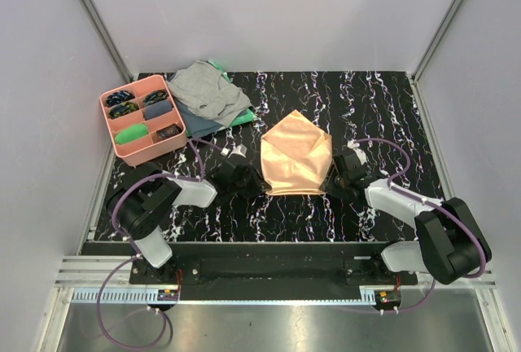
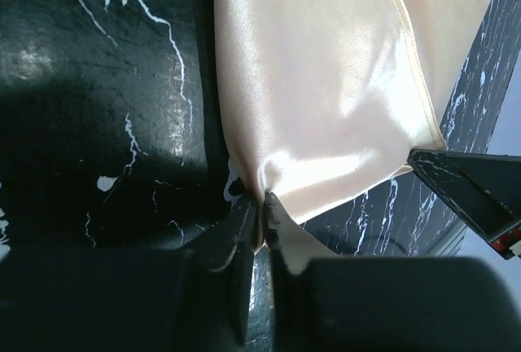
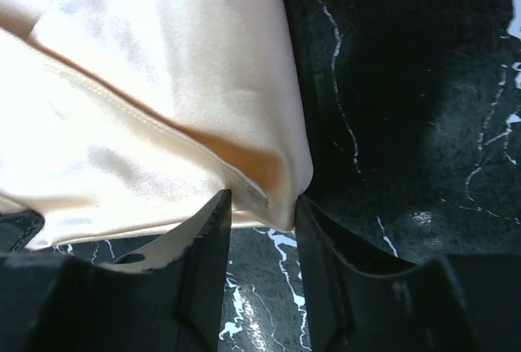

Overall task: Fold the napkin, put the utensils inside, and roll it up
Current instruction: Roll the napkin with the utensil

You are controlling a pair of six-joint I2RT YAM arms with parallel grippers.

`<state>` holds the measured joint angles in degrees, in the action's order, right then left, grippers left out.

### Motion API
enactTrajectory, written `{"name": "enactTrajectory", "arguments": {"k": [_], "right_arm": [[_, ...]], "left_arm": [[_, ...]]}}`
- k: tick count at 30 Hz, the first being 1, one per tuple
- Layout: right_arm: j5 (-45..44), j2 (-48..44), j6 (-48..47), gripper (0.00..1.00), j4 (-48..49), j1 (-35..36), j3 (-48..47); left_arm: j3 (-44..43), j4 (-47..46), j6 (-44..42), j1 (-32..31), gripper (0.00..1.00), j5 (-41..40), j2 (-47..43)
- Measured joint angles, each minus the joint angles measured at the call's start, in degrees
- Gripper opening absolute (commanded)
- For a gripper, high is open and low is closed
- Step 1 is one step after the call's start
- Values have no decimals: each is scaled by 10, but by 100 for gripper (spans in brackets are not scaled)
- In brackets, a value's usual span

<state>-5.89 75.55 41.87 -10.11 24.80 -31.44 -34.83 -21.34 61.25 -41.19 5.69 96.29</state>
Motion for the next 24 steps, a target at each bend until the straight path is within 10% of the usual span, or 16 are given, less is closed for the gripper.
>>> {"name": "enactTrajectory", "arguments": {"k": [11, 24], "right_arm": [[41, -105, -81, 70, -17, 24, -4], [-47, -88, -240, 84, 15, 329, -42]], "left_arm": [[-46, 80, -61, 1, 0, 9, -2], [-33, 259, -161, 38, 0, 69, -90]]}}
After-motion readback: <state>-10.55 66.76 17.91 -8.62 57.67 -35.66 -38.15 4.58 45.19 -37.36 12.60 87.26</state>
